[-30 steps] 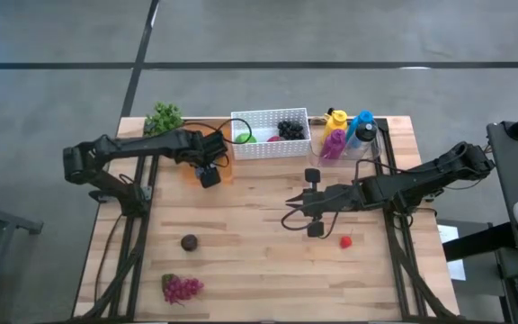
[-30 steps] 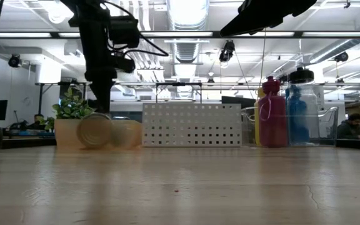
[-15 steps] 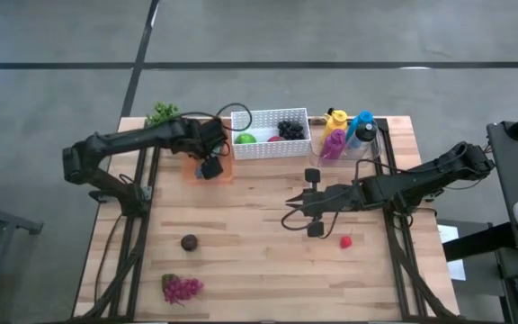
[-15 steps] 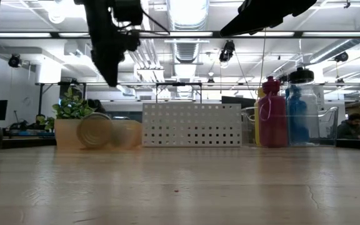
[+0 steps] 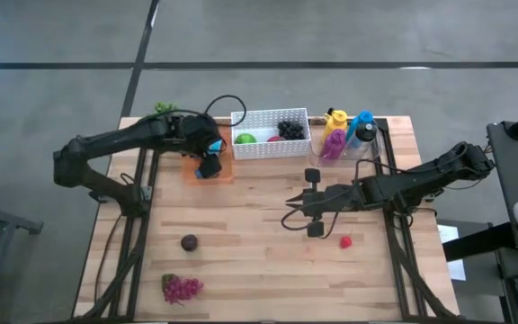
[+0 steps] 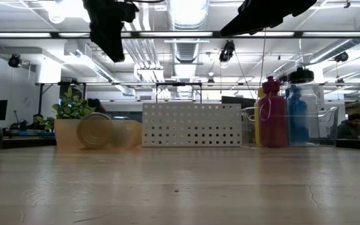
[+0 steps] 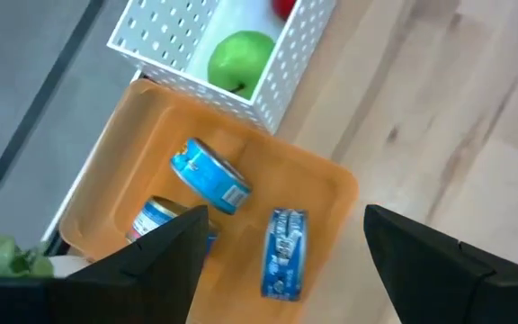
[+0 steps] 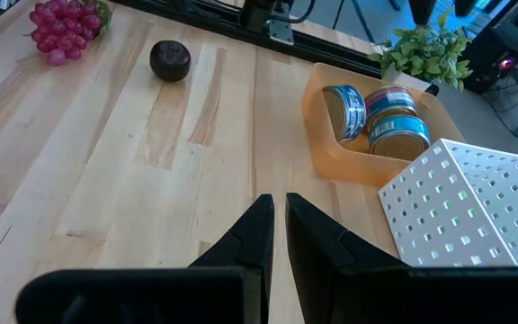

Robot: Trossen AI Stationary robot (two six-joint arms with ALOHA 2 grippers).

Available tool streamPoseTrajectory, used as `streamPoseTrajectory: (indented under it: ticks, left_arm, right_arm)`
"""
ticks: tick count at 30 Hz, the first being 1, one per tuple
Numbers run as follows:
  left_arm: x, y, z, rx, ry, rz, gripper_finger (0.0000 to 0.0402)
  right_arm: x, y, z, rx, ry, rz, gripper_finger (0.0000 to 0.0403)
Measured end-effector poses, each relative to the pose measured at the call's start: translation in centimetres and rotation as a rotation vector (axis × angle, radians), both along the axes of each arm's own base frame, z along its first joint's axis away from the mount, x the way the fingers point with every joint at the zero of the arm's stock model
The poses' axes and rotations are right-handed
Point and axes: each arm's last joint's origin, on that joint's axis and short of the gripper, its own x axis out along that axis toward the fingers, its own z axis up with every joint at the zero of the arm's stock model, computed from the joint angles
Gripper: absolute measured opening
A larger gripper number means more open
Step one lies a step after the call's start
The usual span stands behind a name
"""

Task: Pick & Place Food Item
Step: Put the plum into the white bin

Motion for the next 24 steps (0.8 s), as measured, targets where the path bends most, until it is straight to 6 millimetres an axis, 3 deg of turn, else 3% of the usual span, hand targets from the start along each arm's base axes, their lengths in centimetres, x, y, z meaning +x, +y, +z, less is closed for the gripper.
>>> streamPoseTrajectory:
  ticks: [8,18,24]
  left_arm:
    - [-1.8,-3.1,-0.7,-0.042,-0.048,0.005,0.0312]
    - [-3.7,-6.1,-5.3,-0.107,-0.009,0.047,0.0323]
    - [-4.5,-8.2,-6.7,-0.144,-0.005,0.057,0.0328]
  right_arm:
    - [0.0,0.0,0.0,0.000,0.000,0.000,0.0028]
    - [0.0,0.0,0.0,0.000,0.000,0.000,0.0028]
    - [0.0,0.0,0.0,0.000,0.000,0.000,0.0028]
